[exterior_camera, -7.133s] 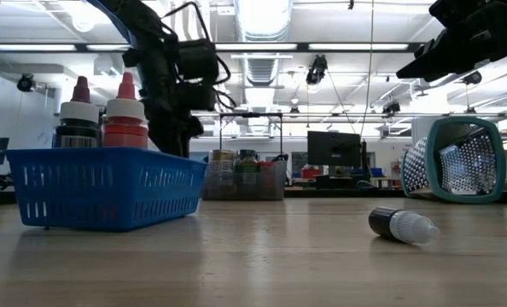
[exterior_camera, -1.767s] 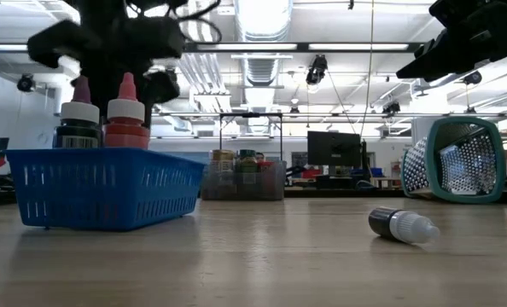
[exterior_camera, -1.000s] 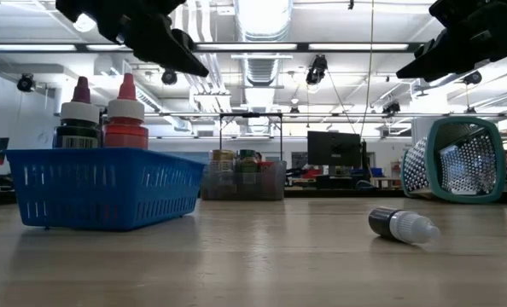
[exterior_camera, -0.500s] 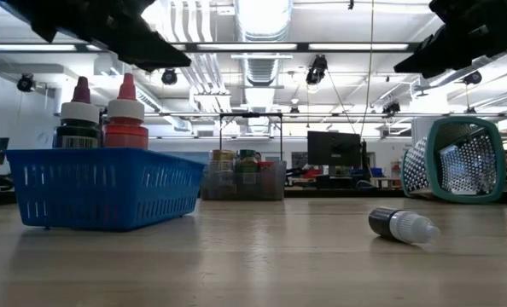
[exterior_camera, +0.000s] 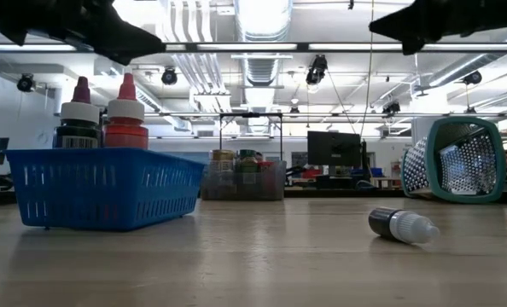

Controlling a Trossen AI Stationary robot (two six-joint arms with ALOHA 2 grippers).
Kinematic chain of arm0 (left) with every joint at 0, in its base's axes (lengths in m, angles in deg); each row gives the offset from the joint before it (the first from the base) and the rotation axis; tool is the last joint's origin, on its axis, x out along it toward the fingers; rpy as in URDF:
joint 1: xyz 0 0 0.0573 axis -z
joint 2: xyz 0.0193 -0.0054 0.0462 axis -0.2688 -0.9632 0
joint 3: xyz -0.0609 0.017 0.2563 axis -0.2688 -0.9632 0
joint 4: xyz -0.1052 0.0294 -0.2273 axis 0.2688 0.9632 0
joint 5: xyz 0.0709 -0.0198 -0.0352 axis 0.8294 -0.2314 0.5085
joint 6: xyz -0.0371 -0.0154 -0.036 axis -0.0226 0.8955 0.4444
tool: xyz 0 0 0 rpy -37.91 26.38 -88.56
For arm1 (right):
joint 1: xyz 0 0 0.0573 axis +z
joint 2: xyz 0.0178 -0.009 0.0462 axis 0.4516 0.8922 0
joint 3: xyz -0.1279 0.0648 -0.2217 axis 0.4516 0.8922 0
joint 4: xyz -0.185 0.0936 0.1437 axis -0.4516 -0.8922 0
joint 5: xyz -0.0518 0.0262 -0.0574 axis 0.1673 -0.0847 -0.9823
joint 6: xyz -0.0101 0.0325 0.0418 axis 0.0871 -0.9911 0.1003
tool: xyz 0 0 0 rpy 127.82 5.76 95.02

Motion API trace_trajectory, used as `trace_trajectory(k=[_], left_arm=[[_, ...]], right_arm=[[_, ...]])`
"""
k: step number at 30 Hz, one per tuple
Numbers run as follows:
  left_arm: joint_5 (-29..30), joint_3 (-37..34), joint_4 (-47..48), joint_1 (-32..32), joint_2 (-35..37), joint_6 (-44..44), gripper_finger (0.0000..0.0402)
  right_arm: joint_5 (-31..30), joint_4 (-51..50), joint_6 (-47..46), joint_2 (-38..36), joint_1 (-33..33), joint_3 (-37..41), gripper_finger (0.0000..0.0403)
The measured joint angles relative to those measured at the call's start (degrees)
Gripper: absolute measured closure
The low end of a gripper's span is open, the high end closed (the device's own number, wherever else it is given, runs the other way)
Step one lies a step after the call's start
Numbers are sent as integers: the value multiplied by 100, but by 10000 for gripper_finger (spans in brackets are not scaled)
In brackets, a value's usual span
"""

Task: Pick & Place Kitchen Items
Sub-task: Put the red food coloring bottle into the blue bin

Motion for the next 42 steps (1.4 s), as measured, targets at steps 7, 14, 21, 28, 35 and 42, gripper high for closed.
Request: trace_trajectory(k=[7, 14, 21, 28, 35, 42], left_arm=[[4, -145, 12, -86, 491, 1, 262], [3, -167, 12, -84, 688, -2, 262], [3, -167, 16, -84, 675, -2, 262], [104, -175, 15, -84, 675, -7, 262], [133, -189, 89, -84, 673, -29, 262], [134, -189, 164, -79, 671, -41, 262]], right_arm=[[1, 559, -522, 569, 0, 0, 394], [0, 586, -1059, 1242, 0, 0, 394], [0, 967, -1097, 1936, 0, -140, 394], [0, 953, -782, 2510, 2, -687, 394], [0, 947, -697, 3019, 20, -1200, 394], [-2, 620, -656, 3379, 20, -1683, 392]])
